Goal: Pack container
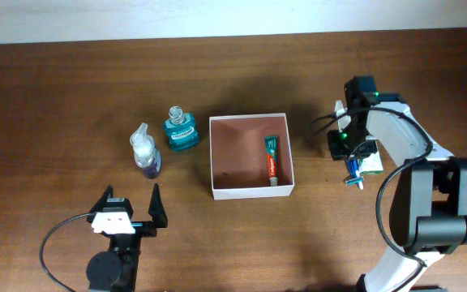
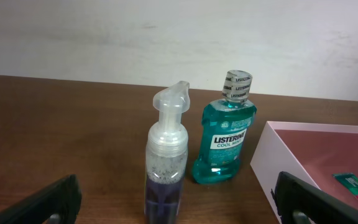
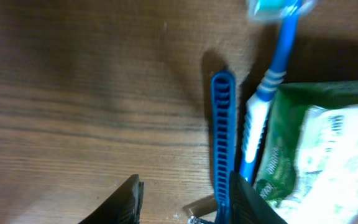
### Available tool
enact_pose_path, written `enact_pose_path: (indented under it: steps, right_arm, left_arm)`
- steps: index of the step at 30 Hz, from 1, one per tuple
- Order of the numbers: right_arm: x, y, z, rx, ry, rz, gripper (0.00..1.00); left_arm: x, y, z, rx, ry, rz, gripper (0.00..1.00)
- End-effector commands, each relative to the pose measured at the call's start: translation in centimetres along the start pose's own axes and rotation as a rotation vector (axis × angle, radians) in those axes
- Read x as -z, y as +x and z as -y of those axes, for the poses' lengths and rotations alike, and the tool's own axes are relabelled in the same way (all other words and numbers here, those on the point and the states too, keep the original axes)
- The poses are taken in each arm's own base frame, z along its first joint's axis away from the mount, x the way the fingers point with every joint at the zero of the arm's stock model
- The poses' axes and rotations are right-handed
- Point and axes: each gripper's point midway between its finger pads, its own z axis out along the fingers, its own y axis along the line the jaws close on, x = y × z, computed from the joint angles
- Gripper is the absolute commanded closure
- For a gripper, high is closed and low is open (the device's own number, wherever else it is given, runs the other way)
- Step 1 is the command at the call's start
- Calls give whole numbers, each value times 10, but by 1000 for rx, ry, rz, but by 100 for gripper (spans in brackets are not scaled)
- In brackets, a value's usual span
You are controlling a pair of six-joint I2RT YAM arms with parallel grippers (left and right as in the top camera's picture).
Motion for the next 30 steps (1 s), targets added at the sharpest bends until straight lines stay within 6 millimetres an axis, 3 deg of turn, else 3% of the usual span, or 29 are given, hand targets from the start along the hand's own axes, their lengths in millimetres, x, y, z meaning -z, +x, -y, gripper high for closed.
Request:
enact_pose_path:
  steps: [1,20,30]
  right_arm:
    - [-9,10,0,5,-2,-15,62]
    - [-13,16,6,9,34,-34,61]
    - [19,3,7,9,34,-33,61]
  left_arm:
    - [0,1,-3,-15,-13,4,0]
    - [0,1,-3,-15,-13,4,1]
    - [0,1,-3,-15,-13,4,1]
